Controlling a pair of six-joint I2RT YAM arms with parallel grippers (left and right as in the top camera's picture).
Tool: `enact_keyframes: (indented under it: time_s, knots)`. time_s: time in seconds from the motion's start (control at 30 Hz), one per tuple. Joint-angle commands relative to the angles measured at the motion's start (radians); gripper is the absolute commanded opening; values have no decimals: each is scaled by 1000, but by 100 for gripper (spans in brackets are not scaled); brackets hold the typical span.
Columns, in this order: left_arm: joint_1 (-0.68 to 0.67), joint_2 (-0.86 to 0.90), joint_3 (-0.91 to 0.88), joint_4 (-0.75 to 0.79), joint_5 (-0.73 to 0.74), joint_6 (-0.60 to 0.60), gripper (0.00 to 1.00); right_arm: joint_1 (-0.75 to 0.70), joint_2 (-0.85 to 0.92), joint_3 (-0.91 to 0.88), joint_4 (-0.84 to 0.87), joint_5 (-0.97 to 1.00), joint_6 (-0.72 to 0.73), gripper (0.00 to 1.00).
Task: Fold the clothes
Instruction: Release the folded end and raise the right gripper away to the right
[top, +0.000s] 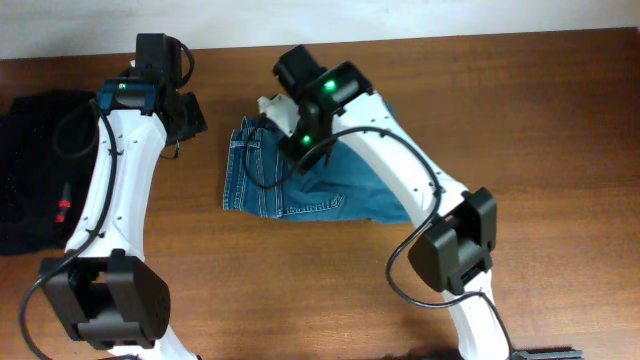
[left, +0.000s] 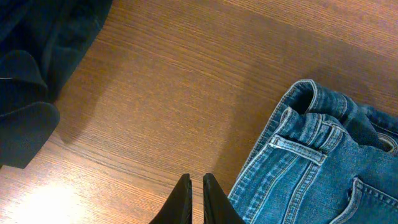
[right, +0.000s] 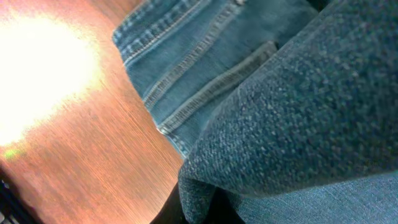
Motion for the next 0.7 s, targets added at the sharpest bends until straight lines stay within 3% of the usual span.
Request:
enact_keyframes:
  time_s: [0.0, 0.27, 0.3, 0.37, 0.4, 0.47, 0.53, 0.67]
  knots:
    - [4, -21, 23, -6, -8, 16, 8, 34, 6, 21, 27, -11, -2, 8]
    - [4, -21, 23, -13, -8, 16, 9, 51, 29, 21, 106, -8, 42, 13]
    - [4, -21, 23, -13, -8, 16, 9, 51, 32, 21, 108, -8, 42, 19]
    - [4, -21, 23, -13, -8, 16, 9, 51, 42, 21, 107, -8, 42, 47]
    - [4, -21, 23, -13, -8, 16, 11, 51, 44, 21, 107, -9, 42, 67]
    - [4, -21, 23, -12, -8, 16, 13, 51, 46, 21, 113, -18, 42, 87]
    - [4, -21, 23, -11, -8, 16, 13, 51, 46, 21, 139, -41, 42, 98]
    - [3, -22, 23, -16, 19, 16, 13, 35, 39, 53, 166, -53, 66, 99]
